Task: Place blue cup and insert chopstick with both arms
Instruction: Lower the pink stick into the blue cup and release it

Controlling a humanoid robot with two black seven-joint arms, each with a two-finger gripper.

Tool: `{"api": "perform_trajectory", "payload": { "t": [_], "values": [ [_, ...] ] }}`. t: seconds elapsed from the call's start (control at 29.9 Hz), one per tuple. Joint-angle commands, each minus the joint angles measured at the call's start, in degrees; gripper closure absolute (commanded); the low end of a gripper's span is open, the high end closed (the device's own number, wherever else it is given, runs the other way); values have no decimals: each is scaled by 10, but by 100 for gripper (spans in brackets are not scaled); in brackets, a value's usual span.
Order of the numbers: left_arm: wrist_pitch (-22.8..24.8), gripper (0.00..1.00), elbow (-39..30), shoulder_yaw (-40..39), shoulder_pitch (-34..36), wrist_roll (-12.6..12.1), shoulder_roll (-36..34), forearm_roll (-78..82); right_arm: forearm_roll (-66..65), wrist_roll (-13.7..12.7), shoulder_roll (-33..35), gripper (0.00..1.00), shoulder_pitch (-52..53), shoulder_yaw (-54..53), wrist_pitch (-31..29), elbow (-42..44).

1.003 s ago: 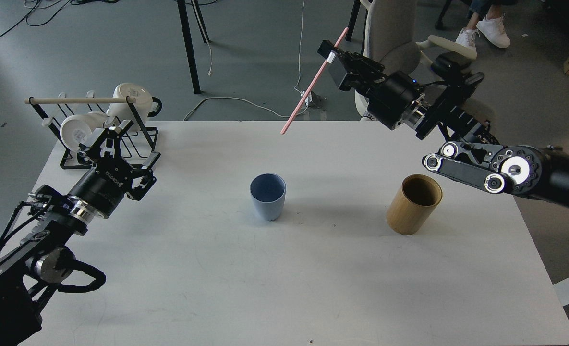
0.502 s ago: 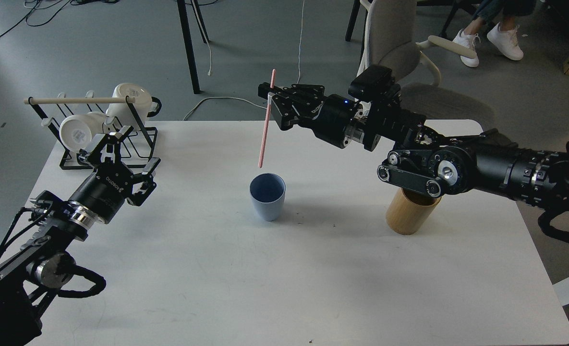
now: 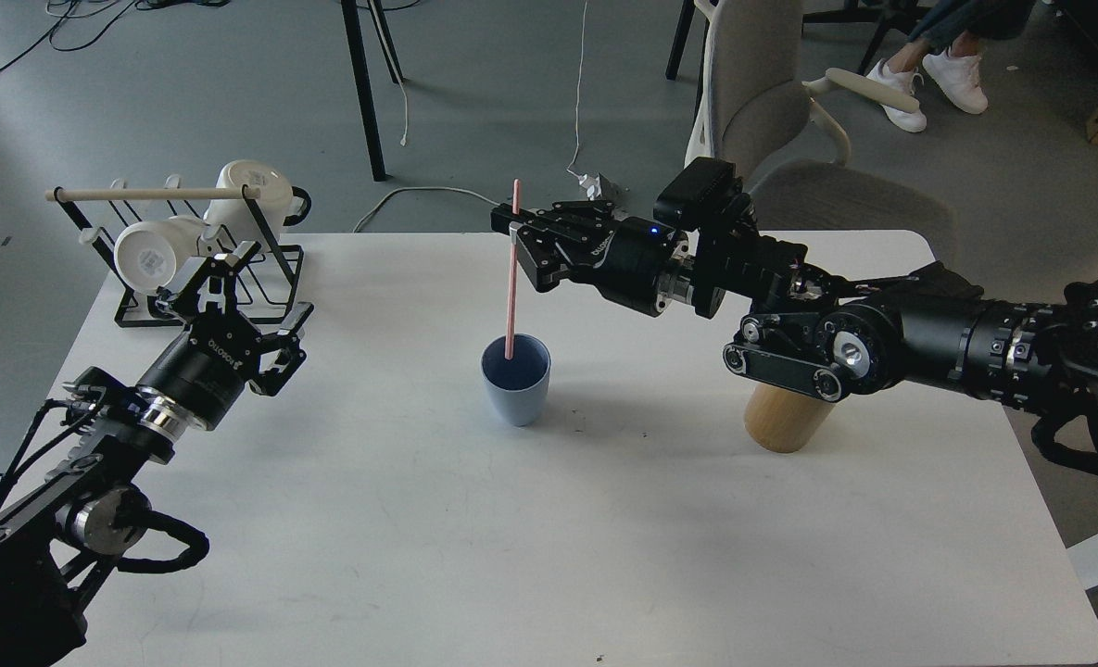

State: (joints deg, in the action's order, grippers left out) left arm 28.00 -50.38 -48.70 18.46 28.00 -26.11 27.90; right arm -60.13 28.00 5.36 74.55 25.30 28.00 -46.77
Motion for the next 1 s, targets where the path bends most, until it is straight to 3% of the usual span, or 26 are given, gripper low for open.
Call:
{"api": "perform_trajectory", "payload": {
  "t": [0.0, 0.07, 0.13, 0.17, 0.23, 0.47, 0.67, 0.97],
  "values": [
    [0, 6, 0, 0, 0, 0, 0, 0, -1, 0, -2, 100, -5, 2, 0, 2],
    [0, 6, 0, 0, 0, 0, 0, 0, -1, 0, -7, 99, -7, 3, 0, 10],
    [0, 6, 0, 0, 0, 0, 0, 0, -1, 0, -13, 93, -13, 2, 0, 18],
    [0, 6, 0, 0, 0, 0, 0, 0, -1, 0, -15, 84, -17, 3, 0, 18],
    [0, 6, 0, 0, 0, 0, 0, 0, 0, 0, -18, 55, -21, 2, 0, 19],
    [0, 6, 0, 0, -1, 0, 0, 0, 5, 0, -27, 20, -43, -7, 0, 21],
    [0, 6, -1, 0, 0, 0, 0, 0, 23, 0, -13, 12, -47, -58, 0, 14],
    [0, 6, -4, -29, 7, 0, 1, -7, 173, 0, 80, 11, -94, -318, 0, 10]
  ]
}}
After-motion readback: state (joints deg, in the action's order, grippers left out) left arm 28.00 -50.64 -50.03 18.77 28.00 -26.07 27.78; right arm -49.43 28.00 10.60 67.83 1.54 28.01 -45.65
